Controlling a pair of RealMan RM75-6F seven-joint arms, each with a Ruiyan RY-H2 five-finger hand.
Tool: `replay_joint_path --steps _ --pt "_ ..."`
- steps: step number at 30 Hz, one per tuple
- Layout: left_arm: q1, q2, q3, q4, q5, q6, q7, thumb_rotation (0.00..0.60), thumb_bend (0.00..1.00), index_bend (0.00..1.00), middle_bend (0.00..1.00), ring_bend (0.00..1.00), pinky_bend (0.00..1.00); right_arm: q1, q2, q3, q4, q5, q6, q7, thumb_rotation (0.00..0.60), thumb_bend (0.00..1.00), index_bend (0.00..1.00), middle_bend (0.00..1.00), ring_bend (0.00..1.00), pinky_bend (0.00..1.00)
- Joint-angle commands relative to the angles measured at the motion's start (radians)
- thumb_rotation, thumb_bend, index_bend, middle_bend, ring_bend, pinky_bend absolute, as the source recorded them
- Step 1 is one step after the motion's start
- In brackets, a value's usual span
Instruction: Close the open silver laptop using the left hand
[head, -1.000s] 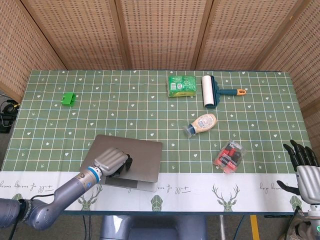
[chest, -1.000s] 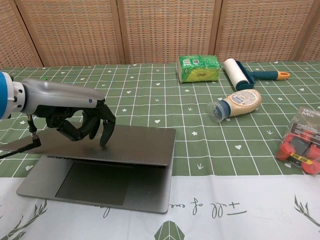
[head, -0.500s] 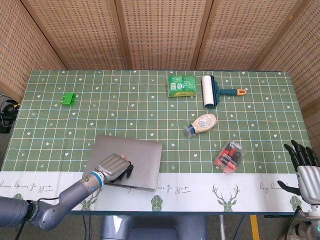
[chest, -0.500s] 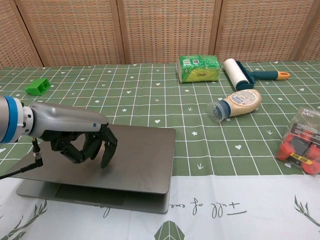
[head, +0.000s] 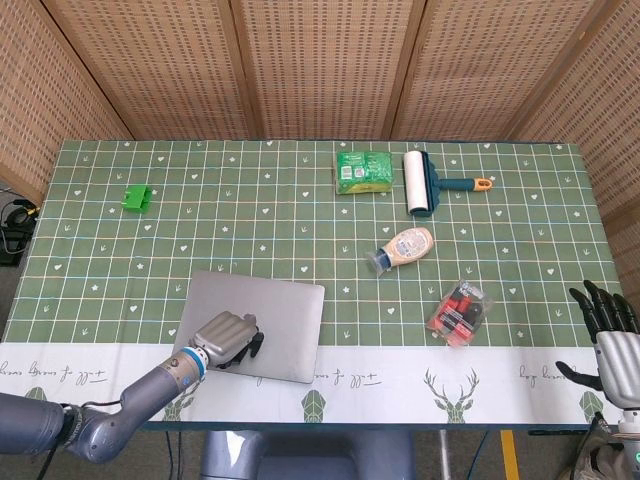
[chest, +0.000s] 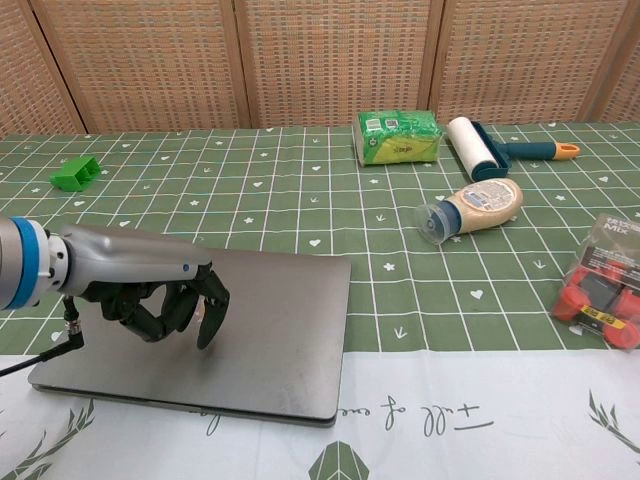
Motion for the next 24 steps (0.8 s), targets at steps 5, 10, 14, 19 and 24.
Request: replay_joint_path --steps 5,10,14,19,24 --pt "0.146 0.084 0.005 -0.089 0.236 0.235 -0.039 0.600 0.66 0.22 0.08 0.16 0.13 -0.001 -0.001 -0.003 -0.002 -0.014 0.008 0.000 0.600 0.05 0.11 0.00 0.00 0.00" --pt "0.309 0.043 0.051 -0.034 0.388 0.505 0.034 0.600 0.31 0.00 0.00 0.00 0.00 -0.001 -0.007 -0.007 0.000 -0.030 0.013 -0.005 0.600 0.05 0.11 0.00 0.00 0.00" --pt "0.471 -0.008 0.096 0.095 0.509 0.708 0.004 0.600 0.14 0.00 0.00 0.00 0.00 0.009 -0.031 -0.013 0.020 -0.044 0.000 -0.021 0.600 0.05 0.07 0.00 0.00 0.00" --pt "0.624 -0.099 0.113 0.328 0.612 0.872 -0.037 0.600 0.10 0.00 0.00 0.00 0.00 0.026 -0.060 -0.021 0.050 -0.054 -0.028 -0.043 0.600 0.04 0.00 0.00 0.00 0.00" --pt "0.707 -0.114 0.113 0.417 0.602 0.870 -0.120 0.600 0.10 0.00 0.00 0.00 0.00 0.034 -0.082 -0.023 0.069 -0.046 -0.045 -0.065 0.600 0.03 0.00 0.00 0.00 0.00"
